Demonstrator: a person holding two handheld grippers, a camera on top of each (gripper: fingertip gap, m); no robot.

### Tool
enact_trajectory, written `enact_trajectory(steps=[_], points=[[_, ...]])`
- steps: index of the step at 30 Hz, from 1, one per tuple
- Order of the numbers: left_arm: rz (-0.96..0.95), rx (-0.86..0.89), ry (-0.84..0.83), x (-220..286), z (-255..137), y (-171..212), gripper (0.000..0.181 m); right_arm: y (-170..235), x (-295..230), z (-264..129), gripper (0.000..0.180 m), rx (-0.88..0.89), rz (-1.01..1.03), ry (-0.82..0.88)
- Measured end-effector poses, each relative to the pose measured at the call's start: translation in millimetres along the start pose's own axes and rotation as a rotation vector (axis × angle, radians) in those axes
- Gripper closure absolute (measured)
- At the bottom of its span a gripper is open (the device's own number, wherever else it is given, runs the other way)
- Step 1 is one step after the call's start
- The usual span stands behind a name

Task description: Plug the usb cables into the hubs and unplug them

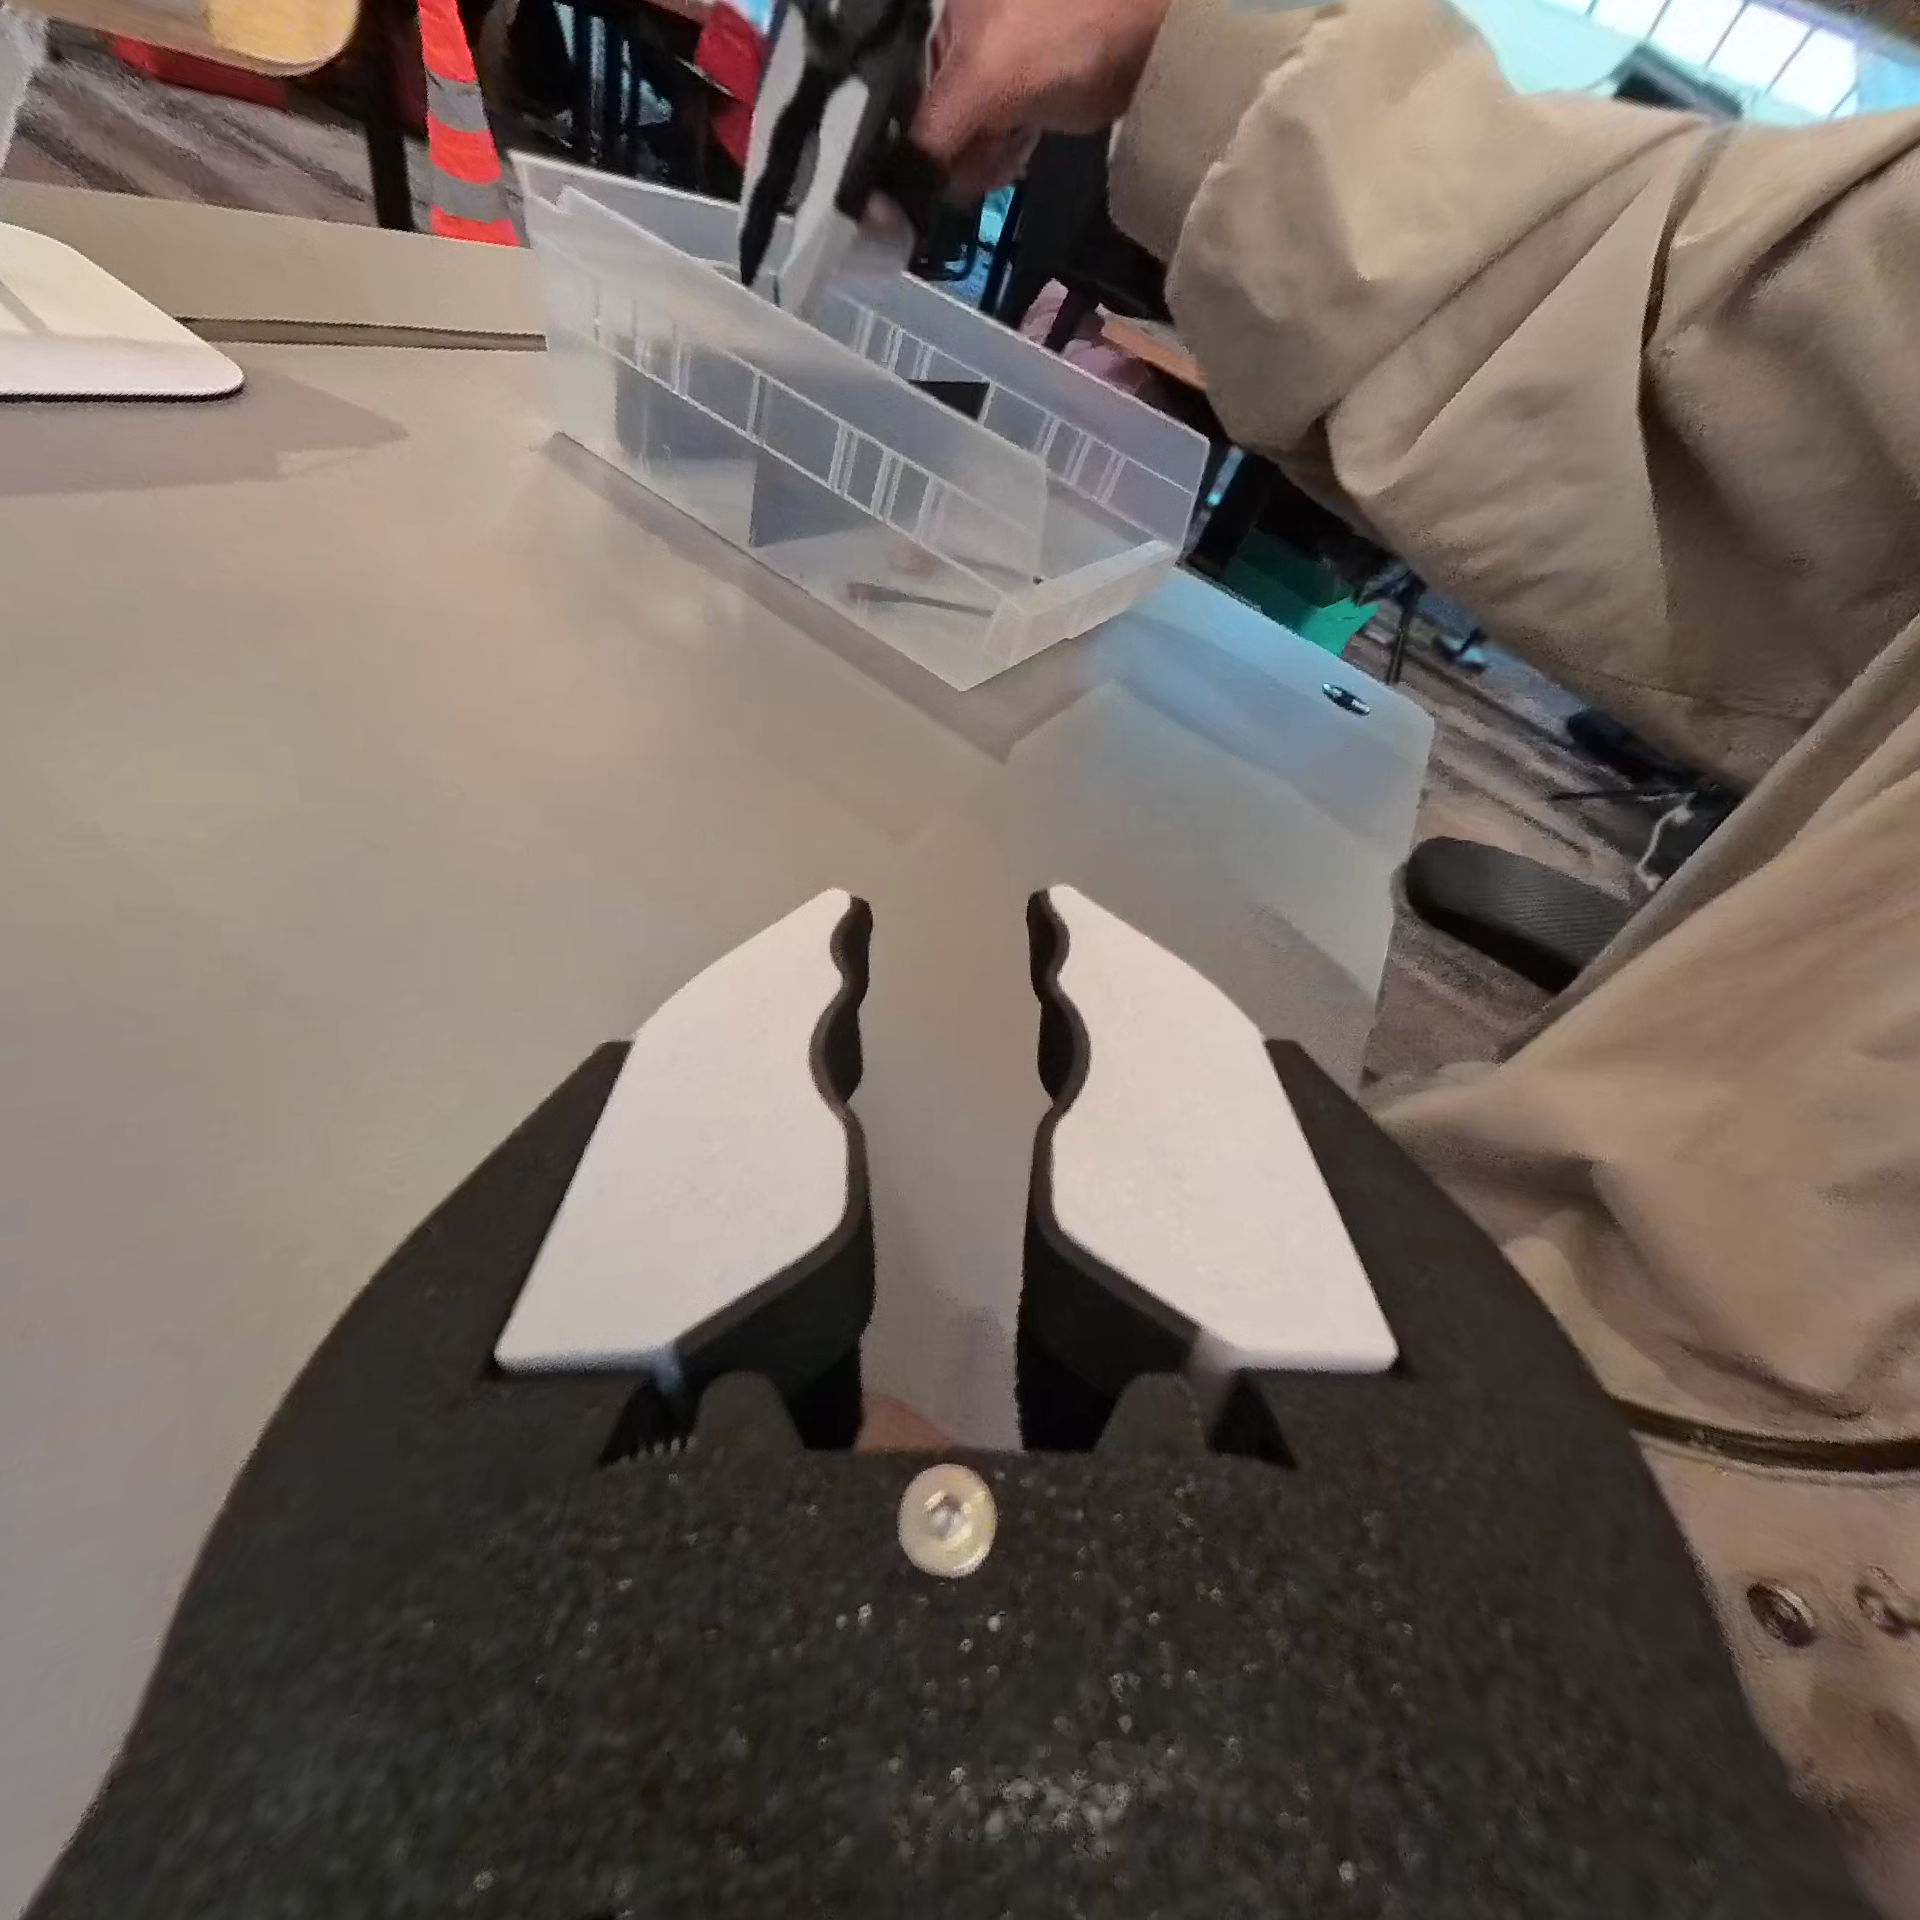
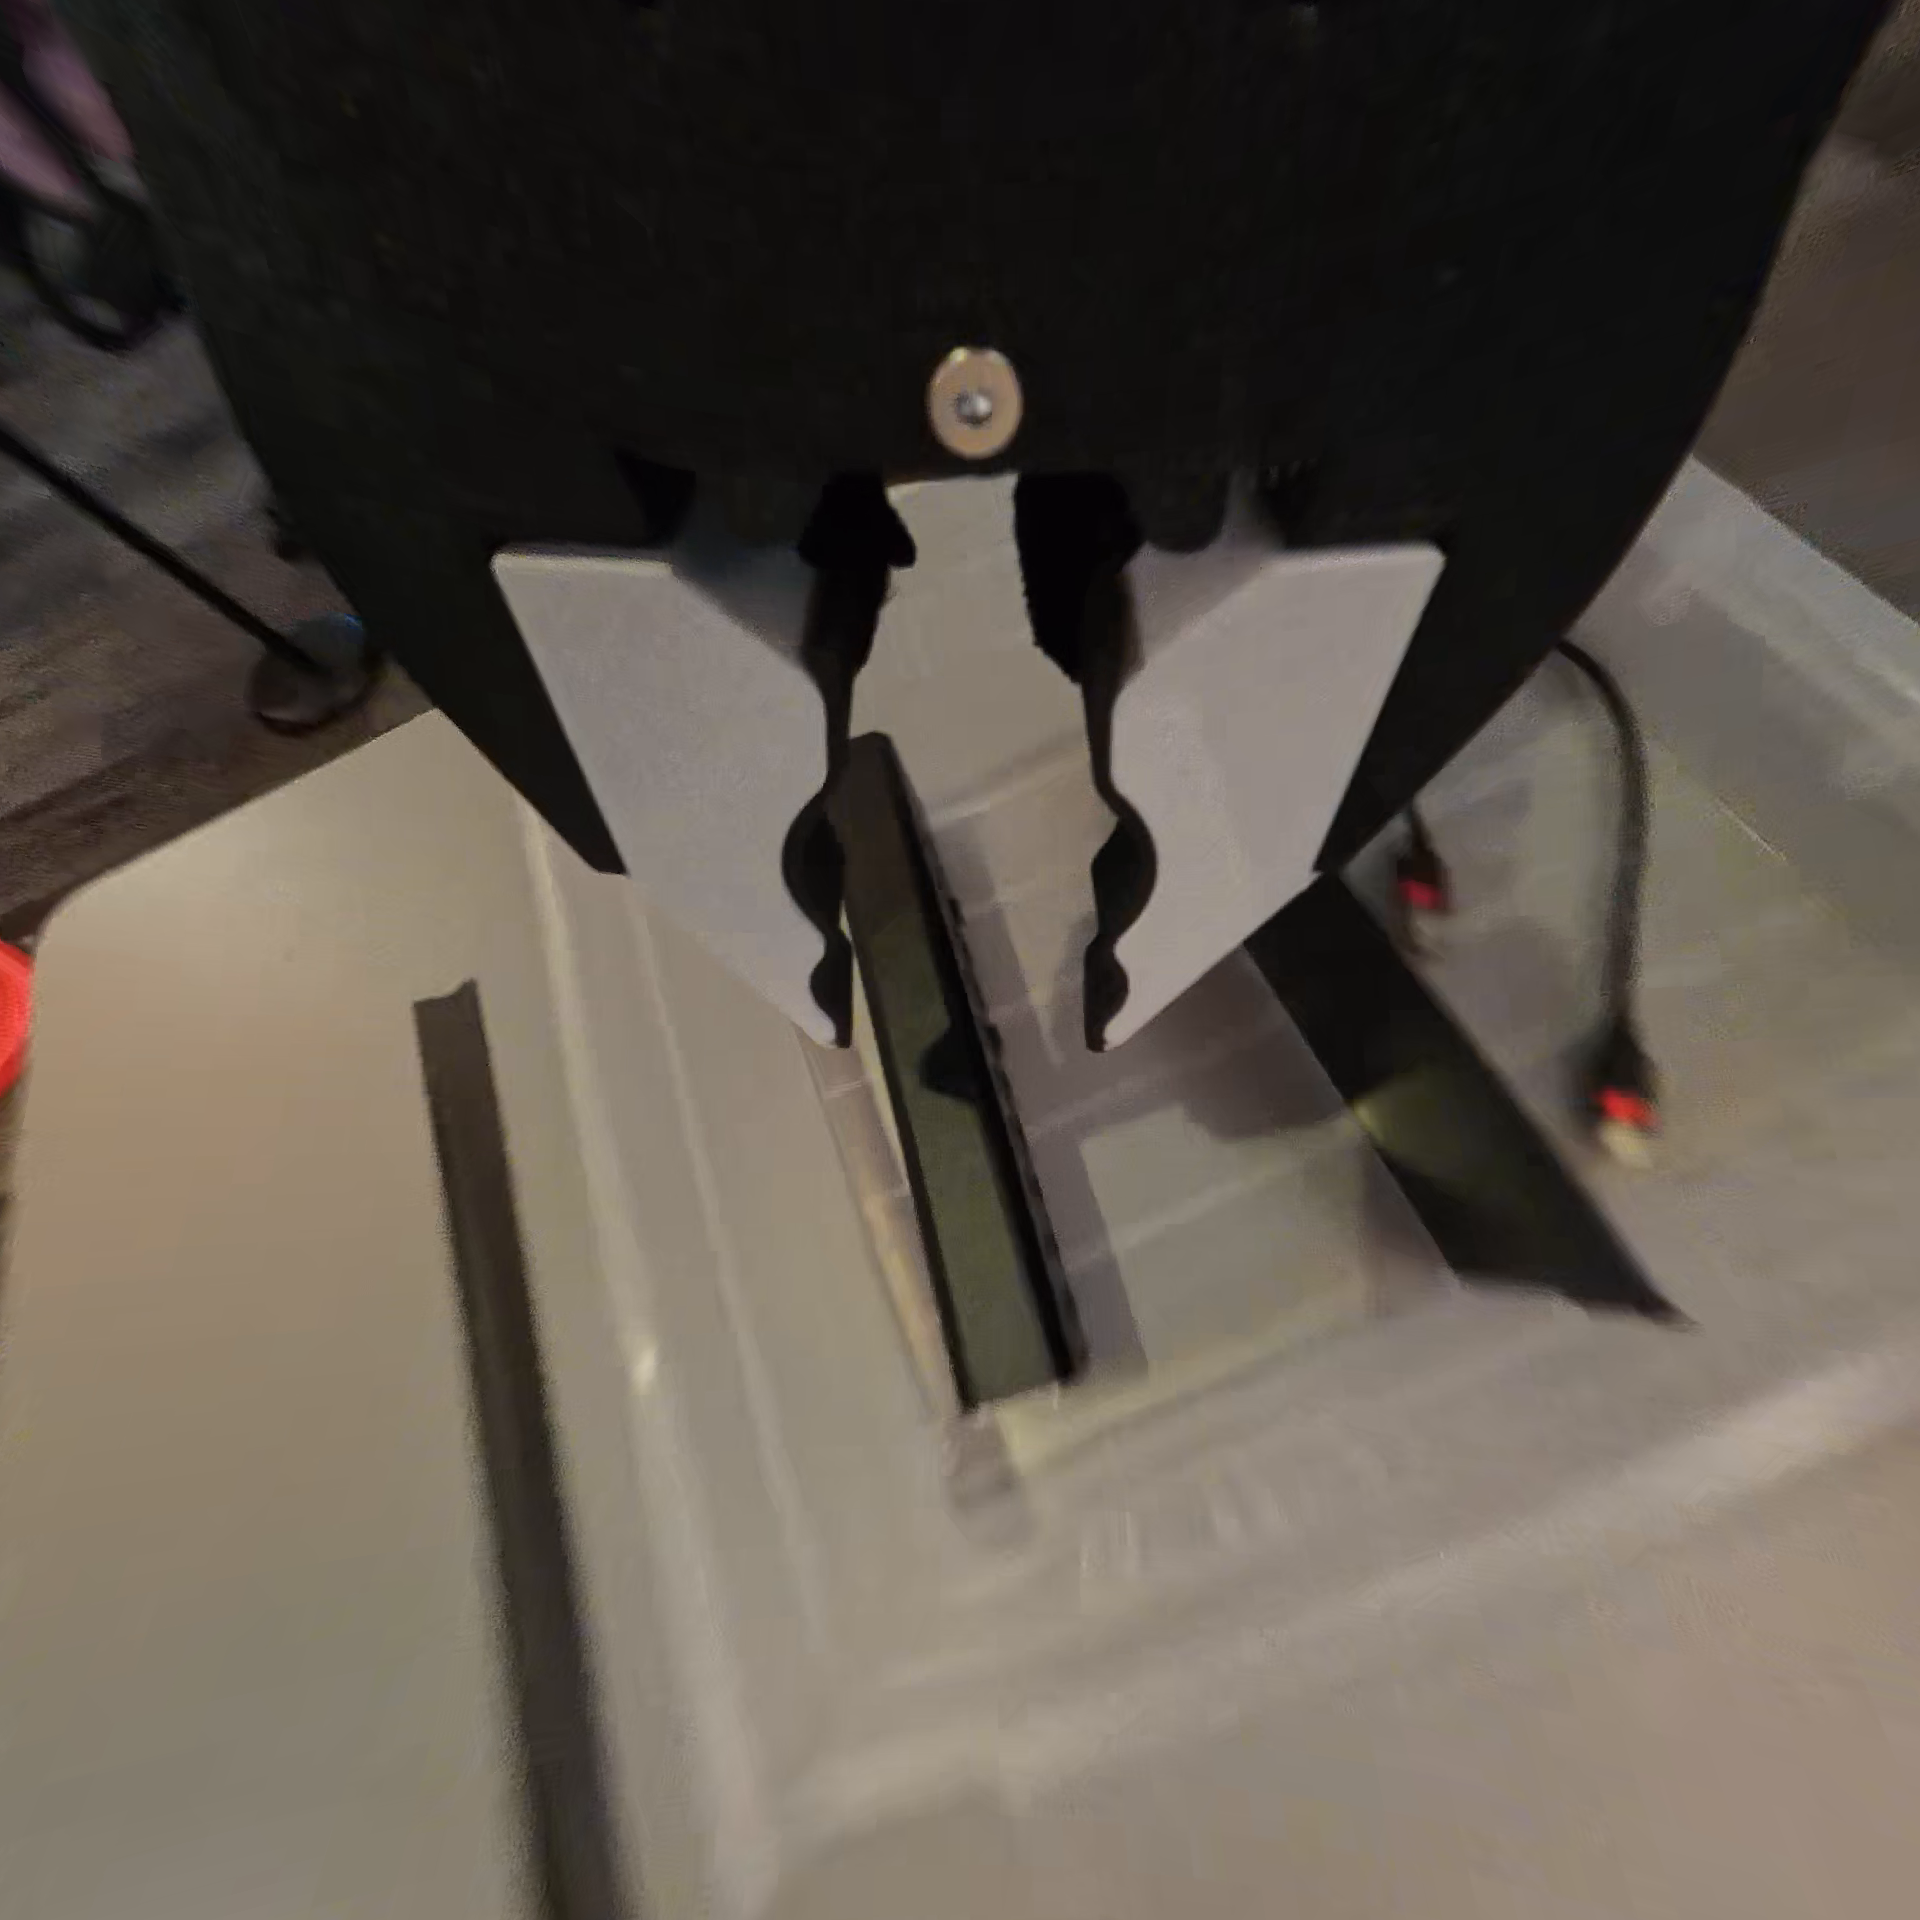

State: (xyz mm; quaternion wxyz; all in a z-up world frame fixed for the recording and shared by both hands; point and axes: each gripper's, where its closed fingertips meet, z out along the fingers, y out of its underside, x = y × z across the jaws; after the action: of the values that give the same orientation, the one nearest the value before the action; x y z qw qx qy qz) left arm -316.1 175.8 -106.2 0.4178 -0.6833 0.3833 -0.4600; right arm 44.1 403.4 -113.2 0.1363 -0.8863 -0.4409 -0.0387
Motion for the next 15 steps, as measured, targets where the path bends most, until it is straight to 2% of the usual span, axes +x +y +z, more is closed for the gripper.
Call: enact_trajectory(steps=[1,4,6,8,12,15], points=[[0.033,-0.01,-0.011,1,-1,1,0.152,-13,-7,-21,0.137,0.121,0.084,0.039],[0.118,-0.012,-0.042,1,0,1,0.151,-49,-63,-86,0.136,0.53,0.295,0.062],[0.129,0.003,-0.046,2,1,0,0.151,-82,-129,-118,0.138,0.863,0.396,-0.059],[0.092,0.026,-0.038,1,1,-5,0.151,-106,-202,-123,0.146,1.075,0.463,-0.255],[-0.091,0.107,-0.001,-6,-16,-39,0.151,-133,-328,-75,0.145,1.065,0.488,-0.621],[-0.057,0.061,-0.07,-36,-49,-75,0.151,-140,-360,-44,0.145,1.006,0.474,-0.647]])
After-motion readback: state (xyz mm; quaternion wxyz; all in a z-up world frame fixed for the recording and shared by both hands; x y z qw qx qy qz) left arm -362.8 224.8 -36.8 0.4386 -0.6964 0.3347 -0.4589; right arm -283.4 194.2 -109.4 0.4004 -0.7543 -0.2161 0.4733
